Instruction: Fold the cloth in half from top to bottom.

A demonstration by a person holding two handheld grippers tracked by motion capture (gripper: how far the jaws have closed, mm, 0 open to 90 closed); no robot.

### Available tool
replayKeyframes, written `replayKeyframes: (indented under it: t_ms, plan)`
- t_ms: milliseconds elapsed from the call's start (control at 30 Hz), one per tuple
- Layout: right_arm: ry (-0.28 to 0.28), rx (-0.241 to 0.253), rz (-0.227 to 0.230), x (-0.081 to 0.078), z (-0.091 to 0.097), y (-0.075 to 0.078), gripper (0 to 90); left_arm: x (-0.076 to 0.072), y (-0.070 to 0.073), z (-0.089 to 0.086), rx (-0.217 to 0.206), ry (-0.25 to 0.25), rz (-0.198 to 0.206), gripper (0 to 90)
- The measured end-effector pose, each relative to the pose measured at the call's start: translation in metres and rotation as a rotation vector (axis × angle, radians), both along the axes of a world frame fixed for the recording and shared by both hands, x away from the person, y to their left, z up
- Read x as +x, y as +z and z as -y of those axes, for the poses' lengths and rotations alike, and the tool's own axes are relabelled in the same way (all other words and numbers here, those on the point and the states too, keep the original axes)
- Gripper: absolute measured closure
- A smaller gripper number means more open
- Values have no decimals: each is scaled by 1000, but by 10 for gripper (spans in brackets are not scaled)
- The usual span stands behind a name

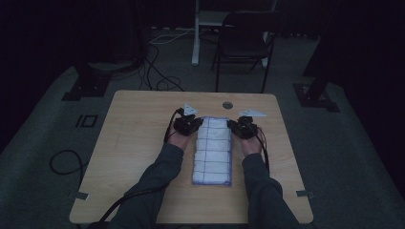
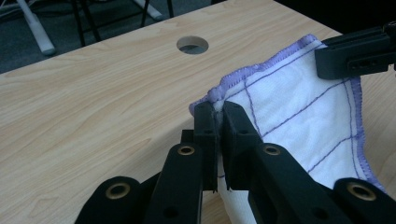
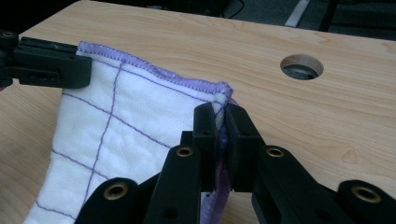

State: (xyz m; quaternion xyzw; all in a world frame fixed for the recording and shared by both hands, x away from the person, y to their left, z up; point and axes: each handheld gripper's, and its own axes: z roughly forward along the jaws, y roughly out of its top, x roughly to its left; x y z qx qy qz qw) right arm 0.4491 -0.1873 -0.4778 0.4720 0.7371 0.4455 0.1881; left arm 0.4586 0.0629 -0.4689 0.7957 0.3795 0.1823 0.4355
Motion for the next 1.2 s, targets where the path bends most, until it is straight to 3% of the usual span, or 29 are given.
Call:
replayKeyframes:
  t_ms: [1200]
  plan:
    - [68,11,77,-44,1,11,845,-39,13,-15,-68,-64,39,858]
